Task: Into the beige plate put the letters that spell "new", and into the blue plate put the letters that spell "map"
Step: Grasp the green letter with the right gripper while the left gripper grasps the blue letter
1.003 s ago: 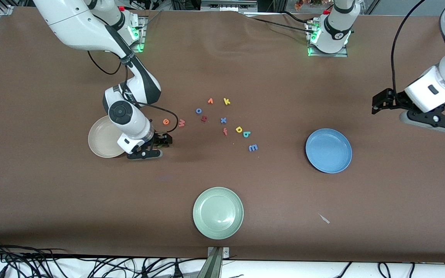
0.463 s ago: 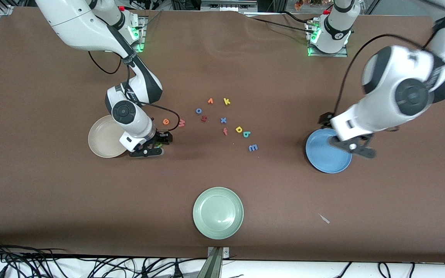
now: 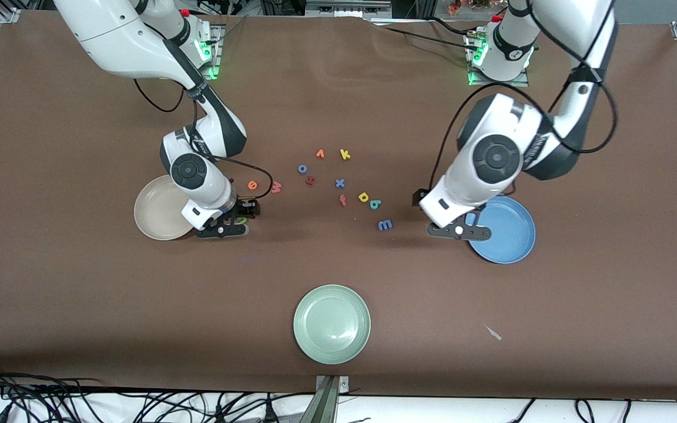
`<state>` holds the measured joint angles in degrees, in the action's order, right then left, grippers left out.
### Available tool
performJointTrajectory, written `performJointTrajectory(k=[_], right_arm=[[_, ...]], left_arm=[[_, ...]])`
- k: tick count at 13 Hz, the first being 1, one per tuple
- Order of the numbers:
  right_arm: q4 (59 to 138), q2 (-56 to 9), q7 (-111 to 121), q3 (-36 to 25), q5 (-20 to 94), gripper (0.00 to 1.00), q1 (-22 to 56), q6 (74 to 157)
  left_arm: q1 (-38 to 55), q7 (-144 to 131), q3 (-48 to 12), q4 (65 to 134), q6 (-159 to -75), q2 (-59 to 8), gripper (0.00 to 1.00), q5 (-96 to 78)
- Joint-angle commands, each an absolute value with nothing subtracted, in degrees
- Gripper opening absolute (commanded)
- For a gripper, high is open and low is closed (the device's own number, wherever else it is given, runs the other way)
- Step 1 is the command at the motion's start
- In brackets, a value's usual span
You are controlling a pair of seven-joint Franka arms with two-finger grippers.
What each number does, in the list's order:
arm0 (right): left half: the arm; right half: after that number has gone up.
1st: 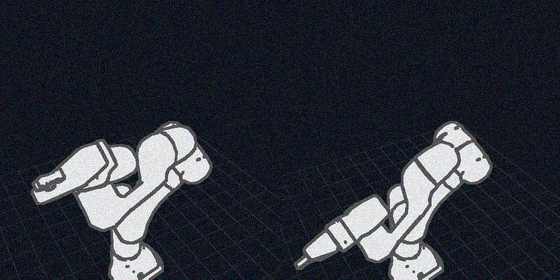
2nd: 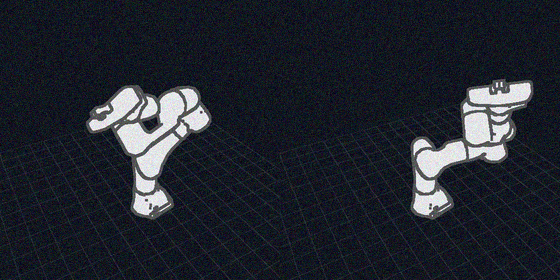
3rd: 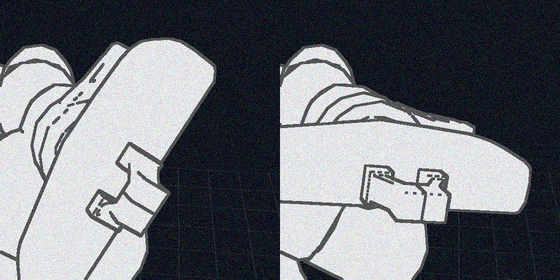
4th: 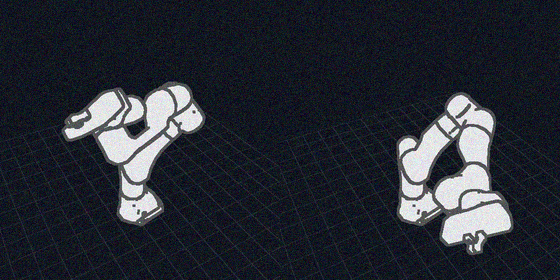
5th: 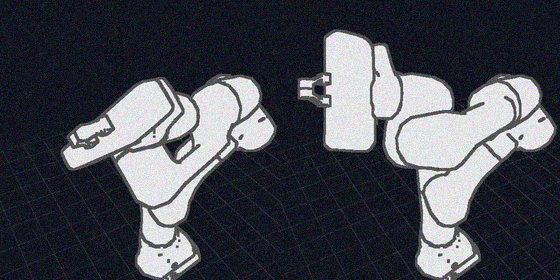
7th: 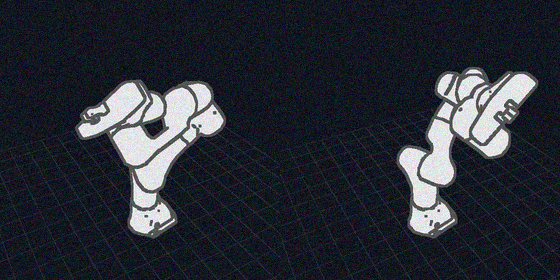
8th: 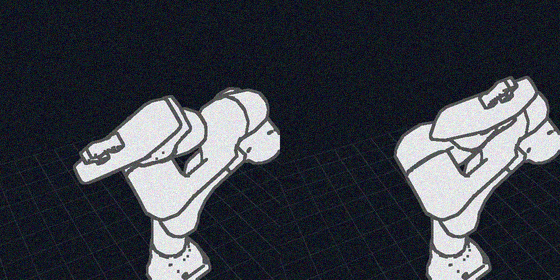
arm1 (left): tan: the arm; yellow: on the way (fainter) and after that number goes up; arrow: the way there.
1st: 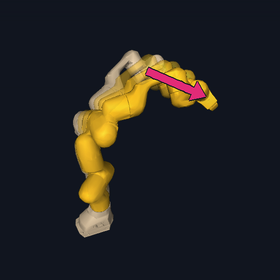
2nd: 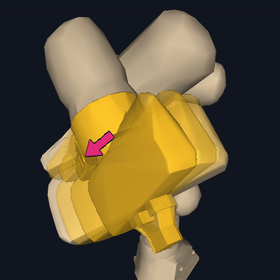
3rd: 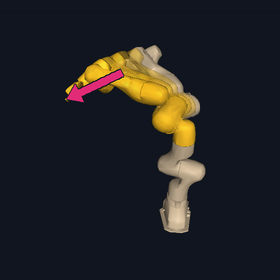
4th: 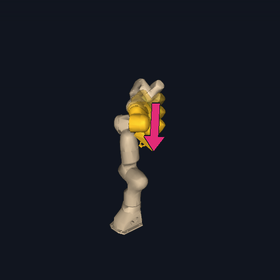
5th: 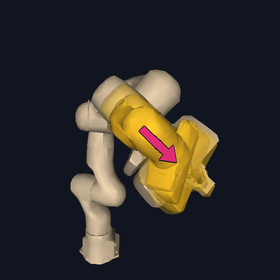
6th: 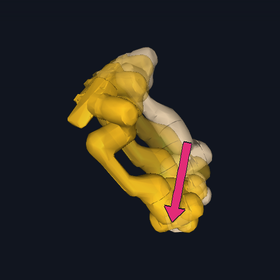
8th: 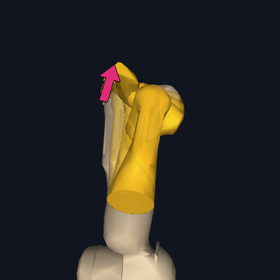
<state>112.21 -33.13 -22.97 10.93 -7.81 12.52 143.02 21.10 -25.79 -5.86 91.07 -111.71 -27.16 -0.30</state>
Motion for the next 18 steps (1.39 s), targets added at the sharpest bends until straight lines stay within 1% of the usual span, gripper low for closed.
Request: performJointTrajectory(k=[1, 2, 3, 4, 6, 7, 8, 9, 10, 11, 12, 13, 15, 16, 18], right_arm=[[112.5, -33.8, -24.5, 10.7, -9.1, 0.64, 12.9, 144.4], [112.5, -34.0, -24.5, 10.7, -9.1, 0.58, 12.9, 144.6], [112.5, -34.0, -24.4, 10.7, -9.1, 0.54, 12.9, 144.8], [112.5, -34.1, -24.4, 10.7, -9.1, 0.53, 12.9, 144.8], [112.5, -34.0, -24.4, 10.7, -9.1, 0.42, 12.9, 144.8], [112.5, -34.1, -24.3, 10.7, -9.1, 0.36, 12.9, 144.8], [112.5, -34.0, -24.3, 10.7, -9.1, 0.31, 12.8, 144.8], [112.4, -34.0, -24.0, 10.7, -9.1, 0.22, 12.7, 144.8], [112.4, -33.9, -23.8, 10.7, -9.1, 0.14, 12.7, 144.7], [112.2, -33.8, -23.6, 10.6, -9.1, 0.13, 12.6, 144.4], [111.9, -33.3, -23.1, 10.5, -9.1, 0.13, 12.4, 144.0], [111.1, -32.3, -22.9, 10.3, -9.1, 0.13, 12.3, 141.6], [107.4, -30.6, -21.5, 10.1, -9.1, 0.13, 12.2, 133.6], [106.7, -29.7, -19.5, 9.2, -9.1, 0.13, 12.2, 130.5], [107.5, -26.6, -13.5, 6.3, -9.0, 0.13, 12.1, 127.0]], left_arm=[[25.8, -32.7, -5.2, 88.9, -116.2, -33.1, 1.00, -0.4], [26.6, -32.9, -5.2, 88.9, -118.1, -35.3, 1.00, -0.3], [26.5, -32.3, -5.2, 88.9, -119.9, -37.0, 1.00, -0.6], [26.6, -32.3, -5.2, 88.9, -121.2, -37.7, 1.00, -0.7], [27.7, -32.9, -5.2, 87.7, -122.4, -39.4, 1.00, -0.4], [29.3, -33.0, -5.0, 87.5, -123.8, -40.5, 0.97, -0.2], [29.1, -33.0, -4.9, 87.5, -126.3, -41.2, 0.90, -0.4], [29.1, -33.1, -4.9, 87.5, -128.2, -42.1, 0.89, -0.6], [29.1, -33.2, -4.9, 87.5, -130.4, -43.5, 0.85, -0.7], [29.4, -34.6, -5.0, 88.2, -133.0, -44.3, 0.81, -0.8], [29.6, -36.6, -4.9, 88.5, -133.6, -44.5, 0.78, -0.6], [29.6, -37.1, -4.9, 88.5, -133.7, -45.1, 0.76, -0.6], [29.4, -37.1, -4.9, 88.5, -133.7, -45.4, 0.76, 0.0], [29.4, -37.1, -4.9, 88.6, -133.4, -45.4, 0.76, 0.1], [29.6, -37.6, -4.8, 88.6, -133.4, -45.4, 0.75, 0.0]])
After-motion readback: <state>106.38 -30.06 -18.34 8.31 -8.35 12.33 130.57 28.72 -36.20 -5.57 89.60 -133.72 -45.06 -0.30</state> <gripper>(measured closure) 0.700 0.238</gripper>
